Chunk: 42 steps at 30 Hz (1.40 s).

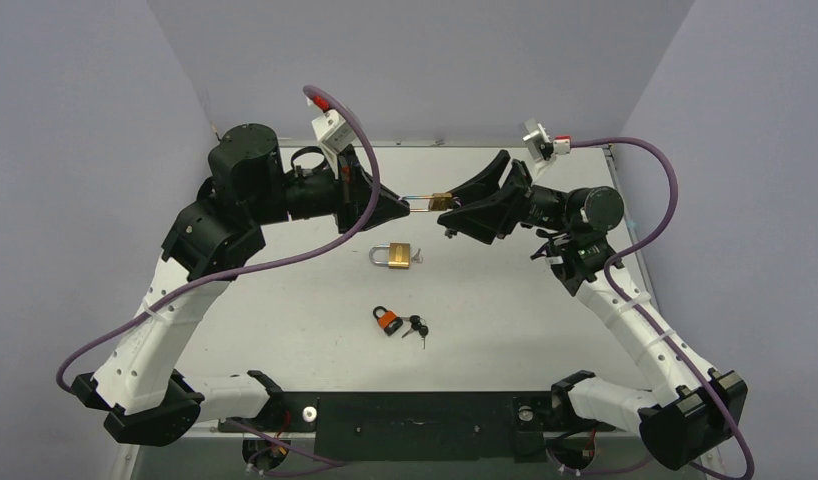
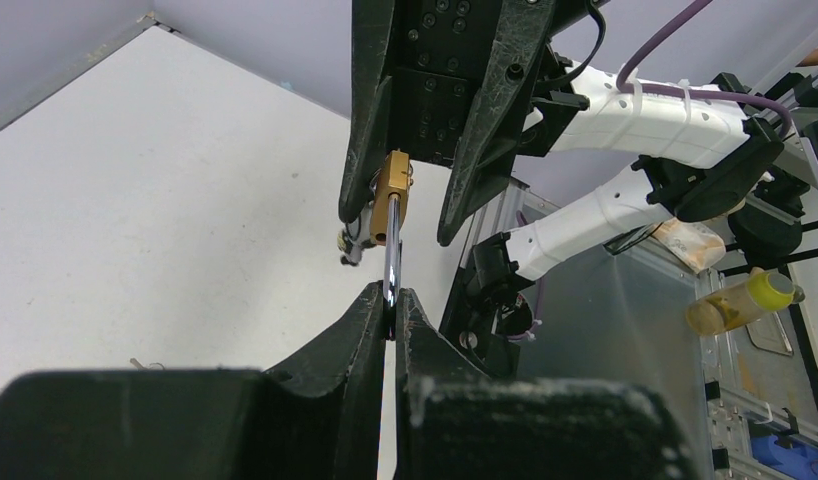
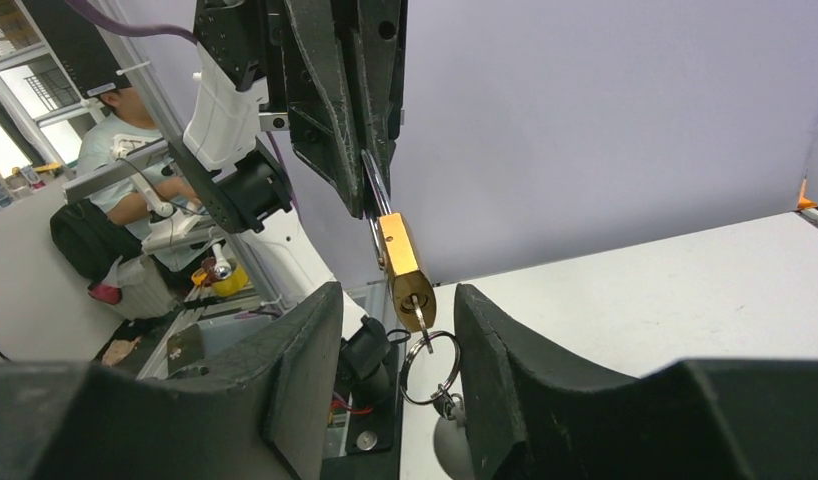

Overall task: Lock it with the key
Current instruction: Lock the lock.

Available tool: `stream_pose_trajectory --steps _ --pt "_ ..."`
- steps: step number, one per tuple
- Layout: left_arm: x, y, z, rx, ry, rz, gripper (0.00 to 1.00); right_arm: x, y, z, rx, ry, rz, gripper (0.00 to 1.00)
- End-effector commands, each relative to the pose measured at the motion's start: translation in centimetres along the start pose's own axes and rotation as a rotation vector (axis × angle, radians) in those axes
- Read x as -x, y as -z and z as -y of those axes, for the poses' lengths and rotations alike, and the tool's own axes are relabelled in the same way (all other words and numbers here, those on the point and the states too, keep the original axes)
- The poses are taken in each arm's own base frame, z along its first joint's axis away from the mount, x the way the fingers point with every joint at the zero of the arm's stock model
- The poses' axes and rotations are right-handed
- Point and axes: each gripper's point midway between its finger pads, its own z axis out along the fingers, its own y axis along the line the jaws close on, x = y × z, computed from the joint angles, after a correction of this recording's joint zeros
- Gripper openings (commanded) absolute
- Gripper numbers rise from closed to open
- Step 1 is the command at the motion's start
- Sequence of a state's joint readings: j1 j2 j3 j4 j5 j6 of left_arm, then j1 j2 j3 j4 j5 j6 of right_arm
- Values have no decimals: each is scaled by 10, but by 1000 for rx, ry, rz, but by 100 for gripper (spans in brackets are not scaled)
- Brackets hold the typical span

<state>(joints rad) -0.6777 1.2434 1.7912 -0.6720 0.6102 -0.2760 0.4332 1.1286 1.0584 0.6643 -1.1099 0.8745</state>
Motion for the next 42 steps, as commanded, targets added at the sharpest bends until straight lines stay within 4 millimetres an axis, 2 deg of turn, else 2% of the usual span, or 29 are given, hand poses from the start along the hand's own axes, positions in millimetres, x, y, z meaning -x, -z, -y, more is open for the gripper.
stream_pose_trajectory --steps 1,9,20,25,30,35,42 --pt "24 6 13 -45 -52 87 0 15 -3 -14 29 89 43 41" --pt "20 4 10 -44 -41 72 0 20 -6 -16 42 86 64 36" --pt "16 4 9 -50 -36 65 0 27 -7 -17 33 87 87 34" --pt "17 4 9 -50 -35 70 0 24 -7 -15 29 72 83 21" --pt "17 4 8 -47 -38 70 0 18 -5 -11 6 61 63 0" --pt "16 2 8 -58 -38 67 0 13 -3 -11 -9 52 44 0" --pt "8 -7 6 -86 -18 45 0 7 -10 -26 36 13 34 0"
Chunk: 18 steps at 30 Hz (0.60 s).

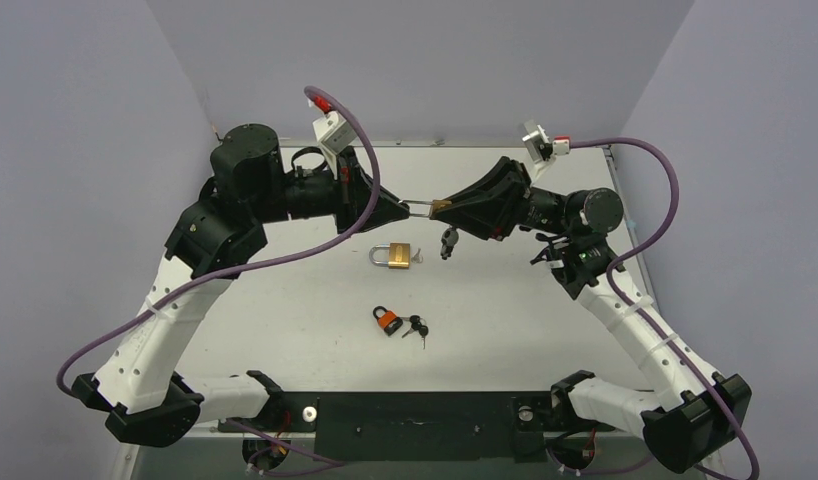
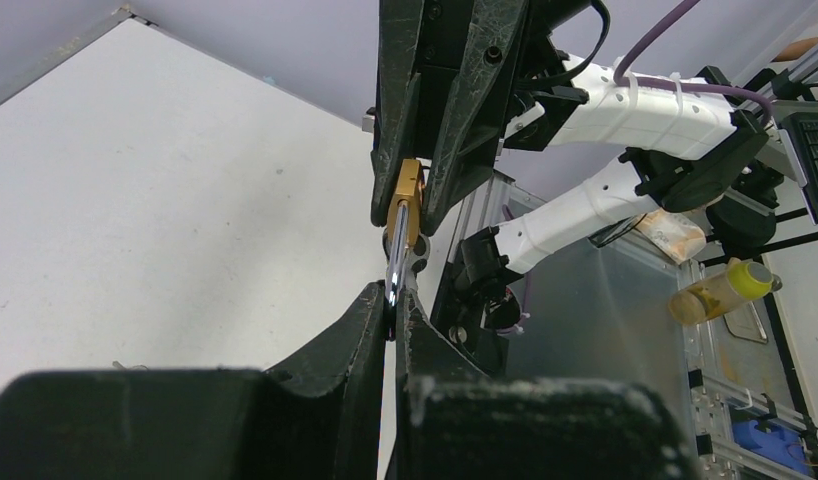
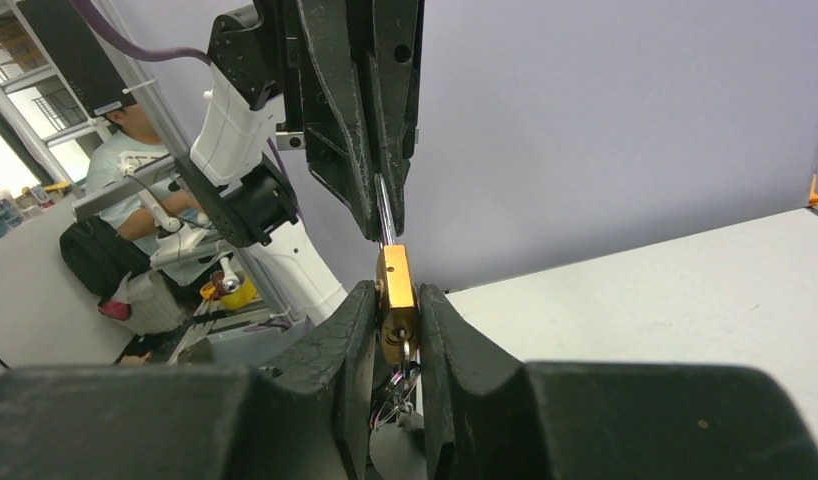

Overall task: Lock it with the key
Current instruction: Lock the lock.

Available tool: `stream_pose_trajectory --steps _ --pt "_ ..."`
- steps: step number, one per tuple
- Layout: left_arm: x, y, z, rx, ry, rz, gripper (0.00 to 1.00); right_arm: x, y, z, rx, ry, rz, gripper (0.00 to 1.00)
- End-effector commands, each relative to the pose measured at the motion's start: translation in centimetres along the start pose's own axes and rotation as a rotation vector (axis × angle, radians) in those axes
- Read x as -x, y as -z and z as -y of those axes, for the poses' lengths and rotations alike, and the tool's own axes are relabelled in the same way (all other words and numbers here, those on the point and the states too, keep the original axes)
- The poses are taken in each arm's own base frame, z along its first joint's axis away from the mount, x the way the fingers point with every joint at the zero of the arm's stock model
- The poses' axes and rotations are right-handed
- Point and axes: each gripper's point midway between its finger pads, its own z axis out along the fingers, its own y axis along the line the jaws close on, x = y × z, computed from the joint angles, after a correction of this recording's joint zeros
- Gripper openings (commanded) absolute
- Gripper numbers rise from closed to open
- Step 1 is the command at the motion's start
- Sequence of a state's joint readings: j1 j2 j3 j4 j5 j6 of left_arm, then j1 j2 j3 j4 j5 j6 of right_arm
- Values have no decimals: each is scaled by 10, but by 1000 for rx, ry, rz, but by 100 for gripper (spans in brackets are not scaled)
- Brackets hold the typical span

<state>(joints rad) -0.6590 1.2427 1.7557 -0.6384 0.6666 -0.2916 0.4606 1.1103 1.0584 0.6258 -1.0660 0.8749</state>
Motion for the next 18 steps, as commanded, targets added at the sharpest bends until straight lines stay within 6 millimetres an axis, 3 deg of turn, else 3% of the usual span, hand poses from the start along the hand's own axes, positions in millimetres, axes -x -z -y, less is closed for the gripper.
stream_pose_trajectory --steps 1,18 --pt "13 -5 8 -55 -39 56 0 4 -7 -21 49 33 16 0" --pt "-10 -25 6 -81 -14 0 0 8 -23 -35 109 -28 42 0"
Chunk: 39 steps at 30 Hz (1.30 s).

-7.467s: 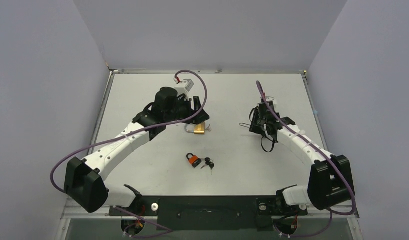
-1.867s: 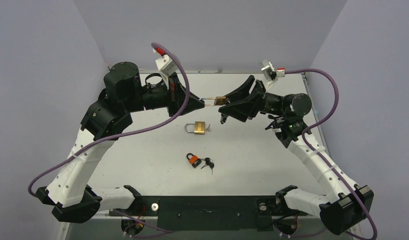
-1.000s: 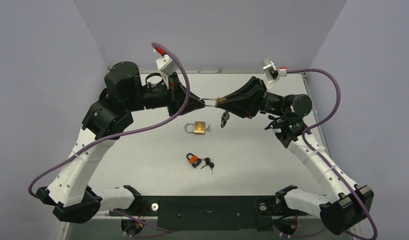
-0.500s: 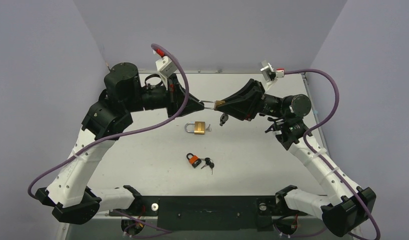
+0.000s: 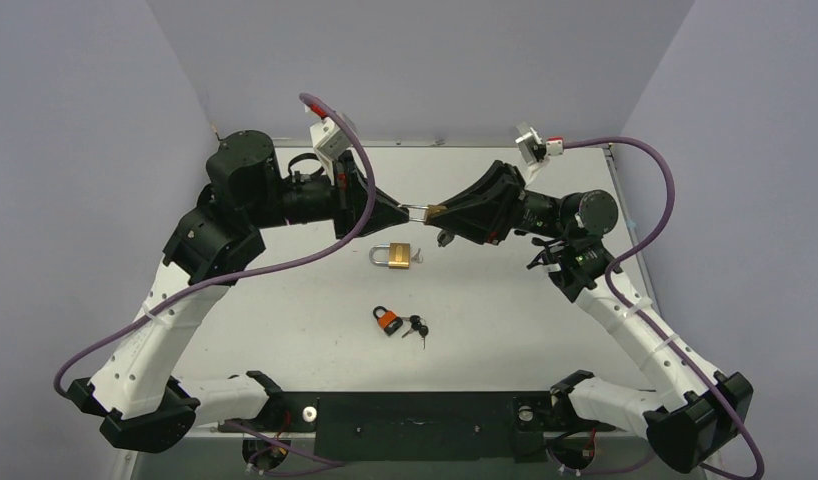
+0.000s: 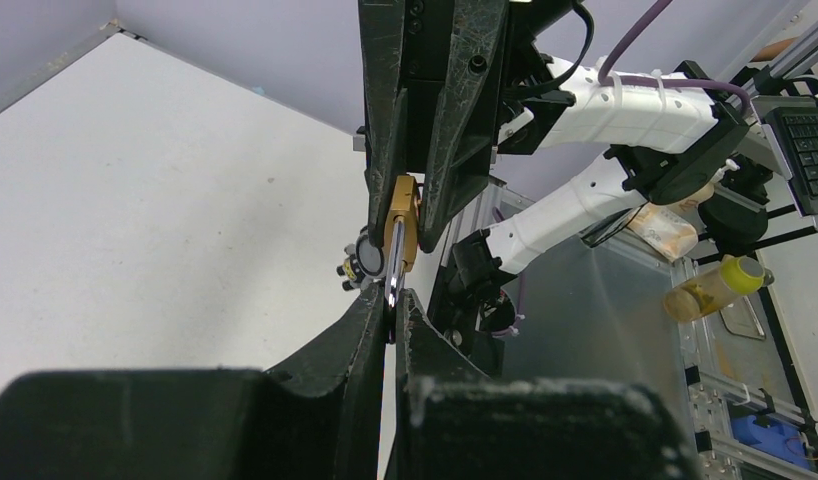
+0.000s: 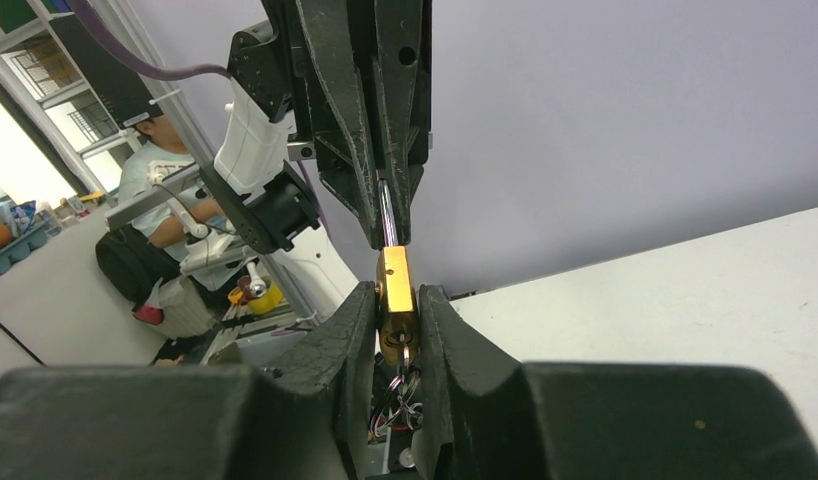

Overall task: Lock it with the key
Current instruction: Lock the lock.

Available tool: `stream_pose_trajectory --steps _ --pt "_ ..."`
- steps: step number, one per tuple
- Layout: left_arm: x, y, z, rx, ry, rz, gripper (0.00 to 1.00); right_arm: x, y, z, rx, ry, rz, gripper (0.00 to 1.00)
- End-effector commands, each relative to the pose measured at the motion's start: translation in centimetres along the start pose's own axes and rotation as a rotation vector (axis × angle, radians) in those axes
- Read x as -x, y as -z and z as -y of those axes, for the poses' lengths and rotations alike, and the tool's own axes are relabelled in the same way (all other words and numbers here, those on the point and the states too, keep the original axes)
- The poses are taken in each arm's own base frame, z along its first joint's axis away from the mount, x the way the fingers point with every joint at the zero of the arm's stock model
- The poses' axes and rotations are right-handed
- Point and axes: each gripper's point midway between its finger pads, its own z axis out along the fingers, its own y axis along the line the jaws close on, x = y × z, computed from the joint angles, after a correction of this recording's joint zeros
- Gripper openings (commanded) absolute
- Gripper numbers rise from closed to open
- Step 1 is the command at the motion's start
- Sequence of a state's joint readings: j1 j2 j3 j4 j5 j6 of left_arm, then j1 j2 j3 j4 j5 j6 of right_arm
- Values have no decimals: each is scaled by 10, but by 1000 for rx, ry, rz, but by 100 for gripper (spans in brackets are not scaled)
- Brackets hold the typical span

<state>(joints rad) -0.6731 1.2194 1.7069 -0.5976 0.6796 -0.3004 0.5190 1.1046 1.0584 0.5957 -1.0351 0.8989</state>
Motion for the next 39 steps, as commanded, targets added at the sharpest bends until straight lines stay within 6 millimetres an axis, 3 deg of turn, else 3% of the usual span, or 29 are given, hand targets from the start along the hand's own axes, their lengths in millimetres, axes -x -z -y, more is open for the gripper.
stream_pose_trajectory --steps 1,13,18,21,26,29,31,35,39 --pt "-6 -25 -1 -53 -9 -7 0 14 -15 -24 89 31 47 0" --pt "-6 -25 -19 46 -4 3 1 8 -15 0 -22 43 37 0" --pt "-2 -21 -32 121 0 29 31 10 -7 17 -100 31 55 0" --pt "0 -17 -42 170 7 52 34 14 3 30 -168 13 88 0" --pt "6 -7 -57 254 20 103 40 21 33 70 -345 -24 146 0" --pt "6 -3 -65 288 29 120 42 10 50 94 -456 -62 131 0" --pt "5 0 -70 311 35 129 44 2 54 100 -475 -72 109 0" --pt "1 1 -83 342 55 127 46 -8 56 100 -471 -95 94 0" --pt "-4 -1 -83 274 80 103 46 -9 56 87 -430 -82 95 0"
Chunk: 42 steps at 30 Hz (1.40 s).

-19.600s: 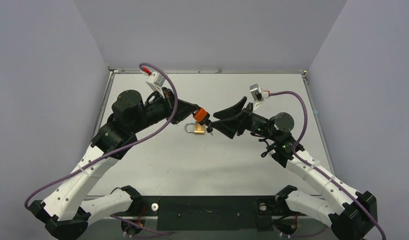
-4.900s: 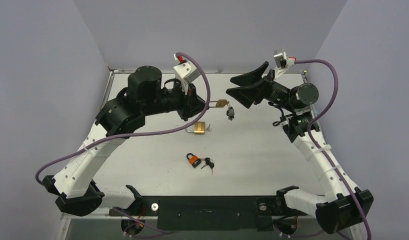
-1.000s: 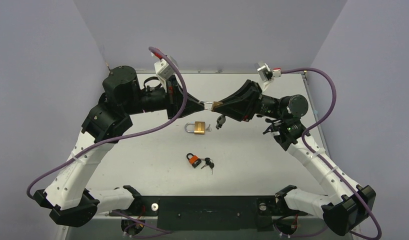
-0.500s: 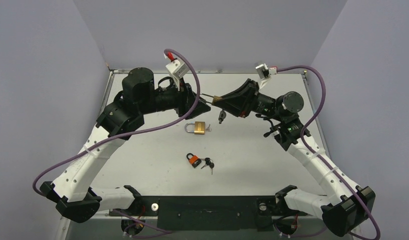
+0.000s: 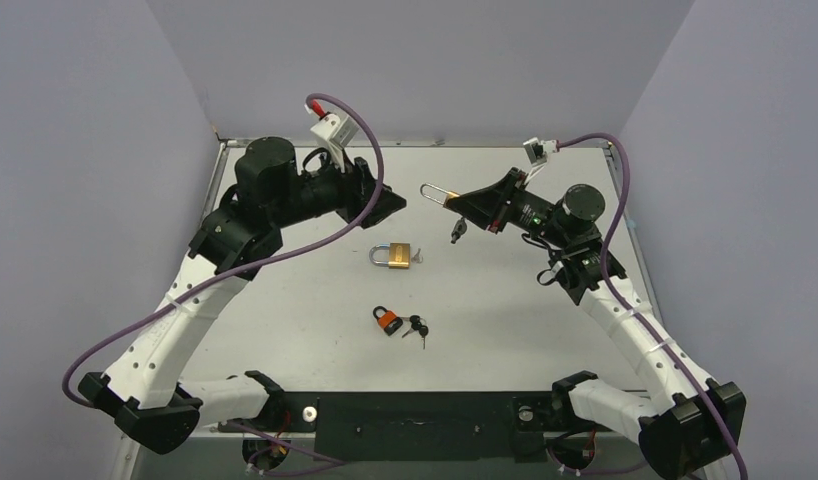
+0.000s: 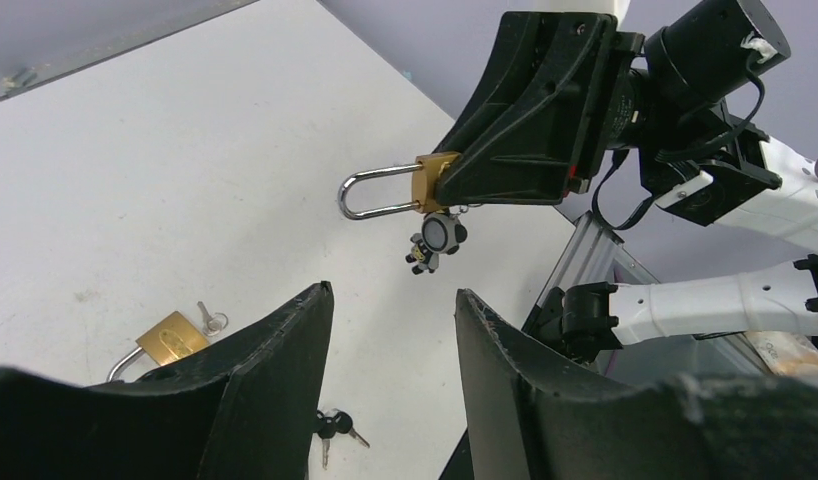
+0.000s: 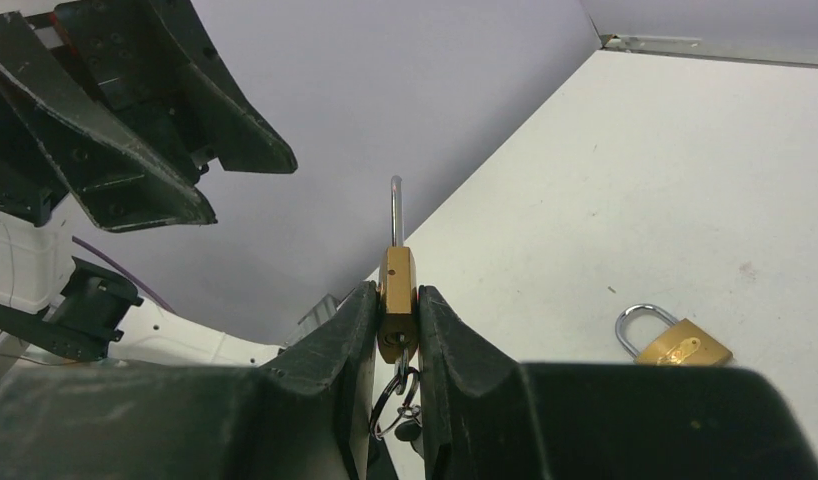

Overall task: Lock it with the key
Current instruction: Lock the lock.

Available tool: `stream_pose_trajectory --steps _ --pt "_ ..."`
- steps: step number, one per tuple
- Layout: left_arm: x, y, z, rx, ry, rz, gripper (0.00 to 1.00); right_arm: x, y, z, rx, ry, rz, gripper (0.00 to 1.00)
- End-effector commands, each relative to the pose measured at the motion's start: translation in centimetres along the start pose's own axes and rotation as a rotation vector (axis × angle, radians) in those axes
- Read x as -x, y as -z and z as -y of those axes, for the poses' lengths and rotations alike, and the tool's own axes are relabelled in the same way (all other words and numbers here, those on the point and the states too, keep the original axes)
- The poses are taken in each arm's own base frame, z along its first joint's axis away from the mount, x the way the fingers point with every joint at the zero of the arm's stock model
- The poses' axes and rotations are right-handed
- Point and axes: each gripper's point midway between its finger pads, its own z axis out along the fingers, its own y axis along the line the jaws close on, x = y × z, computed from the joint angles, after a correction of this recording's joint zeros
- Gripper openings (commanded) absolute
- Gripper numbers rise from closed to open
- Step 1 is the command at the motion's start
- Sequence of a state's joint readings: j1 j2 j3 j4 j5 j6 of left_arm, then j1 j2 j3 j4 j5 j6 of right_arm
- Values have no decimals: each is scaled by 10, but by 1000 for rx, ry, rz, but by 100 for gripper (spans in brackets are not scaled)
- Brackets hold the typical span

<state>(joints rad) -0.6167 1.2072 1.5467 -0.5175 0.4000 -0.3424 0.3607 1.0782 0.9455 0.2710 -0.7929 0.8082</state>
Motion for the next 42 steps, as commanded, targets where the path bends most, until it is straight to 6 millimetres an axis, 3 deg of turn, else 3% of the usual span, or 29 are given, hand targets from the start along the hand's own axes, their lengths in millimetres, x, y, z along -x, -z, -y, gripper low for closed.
stream_pose_trajectory --steps 1,5,11,16,28,33,42 --pt "14 2 6 -78 13 45 46 15 12 -33 87 88 52 0" --pt "8 -3 4 -118 37 0 46 15 15 -49 140 98 46 0" --pt "11 -7 21 -233 42 -4 47 7 10 -69 213 112 16 0" --pt "11 -7 29 -294 43 -10 47 6 5 -72 229 114 8 0" --pt "-3 -11 22 -278 49 -55 41 10 4 -82 259 124 14 0" --pt "-4 -9 31 -342 46 -58 40 9 4 -83 266 124 10 0" --pt "-6 -9 37 -386 61 -69 26 7 1 -87 286 122 2 0"
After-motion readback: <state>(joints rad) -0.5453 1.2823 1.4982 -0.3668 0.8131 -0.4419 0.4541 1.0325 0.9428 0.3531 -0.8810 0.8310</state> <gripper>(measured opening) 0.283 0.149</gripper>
